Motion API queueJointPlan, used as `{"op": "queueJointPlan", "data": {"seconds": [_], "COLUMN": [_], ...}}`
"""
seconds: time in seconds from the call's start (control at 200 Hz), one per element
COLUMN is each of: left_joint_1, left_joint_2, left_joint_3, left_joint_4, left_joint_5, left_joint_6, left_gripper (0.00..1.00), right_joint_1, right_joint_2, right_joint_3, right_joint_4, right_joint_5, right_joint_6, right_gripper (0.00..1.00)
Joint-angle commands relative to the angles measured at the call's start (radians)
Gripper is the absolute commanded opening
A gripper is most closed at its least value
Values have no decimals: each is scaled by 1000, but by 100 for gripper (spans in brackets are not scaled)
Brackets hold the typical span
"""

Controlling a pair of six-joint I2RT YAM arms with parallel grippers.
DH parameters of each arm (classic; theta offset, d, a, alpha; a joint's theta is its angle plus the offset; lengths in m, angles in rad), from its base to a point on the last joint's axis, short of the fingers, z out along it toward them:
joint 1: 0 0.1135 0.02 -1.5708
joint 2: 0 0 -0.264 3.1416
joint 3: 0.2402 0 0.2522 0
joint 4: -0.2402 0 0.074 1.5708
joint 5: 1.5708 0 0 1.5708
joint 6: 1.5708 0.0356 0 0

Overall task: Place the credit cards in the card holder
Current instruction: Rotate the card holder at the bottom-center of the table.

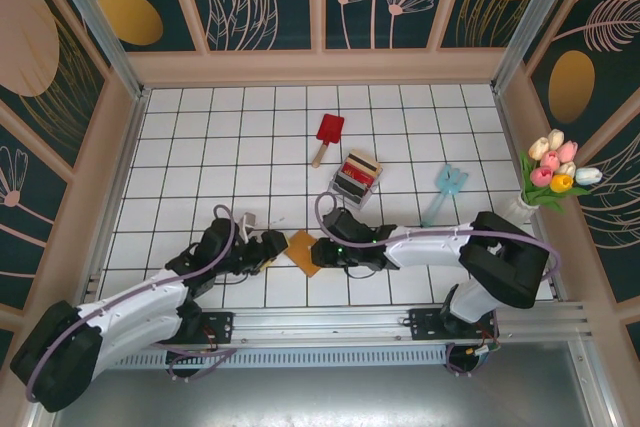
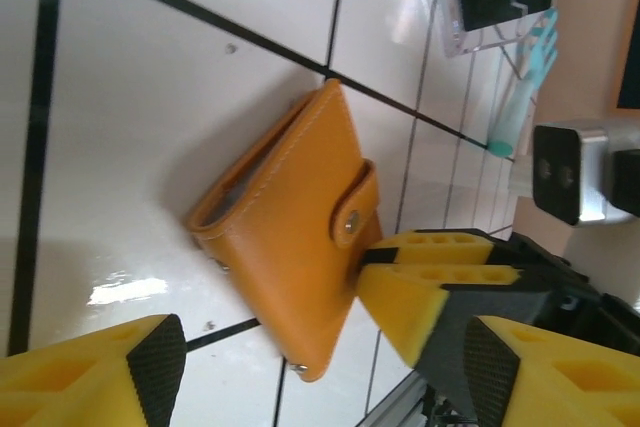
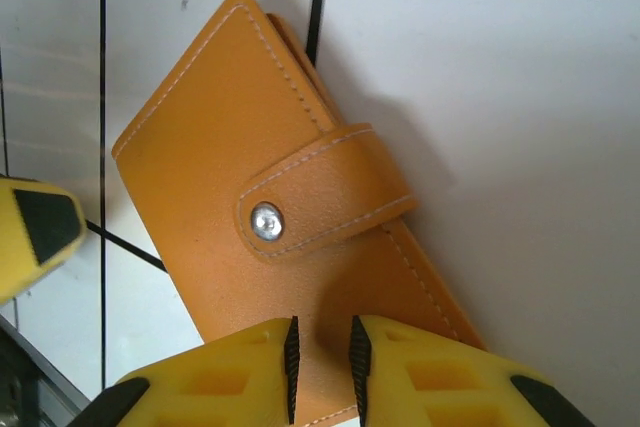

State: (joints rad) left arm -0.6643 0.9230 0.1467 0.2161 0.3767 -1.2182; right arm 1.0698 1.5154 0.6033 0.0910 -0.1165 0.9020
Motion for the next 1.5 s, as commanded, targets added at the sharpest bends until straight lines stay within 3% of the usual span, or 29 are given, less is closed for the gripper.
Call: {"op": "queueJointPlan", "data": {"seconds": [0.0, 0.28, 0.596, 0.981, 1.051, 1.211, 1.321, 1.496], "left_joint_1": [-7, -27, -36, -38, -39, -49, -49, -49], "left_joint_2": [67, 214, 349, 397, 395, 212, 197, 320], "left_joint_3": [-11, 27, 87, 91, 105, 67, 78, 120], "left_joint_4": [108, 263, 365, 443, 366, 173, 155, 205], "left_joint_5": [-1, -10, 1, 12, -6, -186, -181, -108], "left_joint_6": [-12, -16, -6, -8, -6, 17, 25, 35], "left_gripper": [74, 69, 66, 58, 48, 56, 59, 59], "right_joint_1": [12, 27, 29, -9, -16, -16, -16, -48], "right_joint_2": [34, 40, 38, 12, 3, -73, -128, -112], "right_joint_3": [-71, -83, -77, -139, -139, -108, -45, 43], "right_joint_4": [41, 83, 114, 233, 208, 153, 73, -152], "right_joint_5": [8, -8, -34, -78, -69, -34, -3, 104], "right_joint_6": [150, 283, 282, 290, 293, 241, 177, 111], "right_gripper": [24, 24, 24, 24, 23, 25, 29, 32]}}
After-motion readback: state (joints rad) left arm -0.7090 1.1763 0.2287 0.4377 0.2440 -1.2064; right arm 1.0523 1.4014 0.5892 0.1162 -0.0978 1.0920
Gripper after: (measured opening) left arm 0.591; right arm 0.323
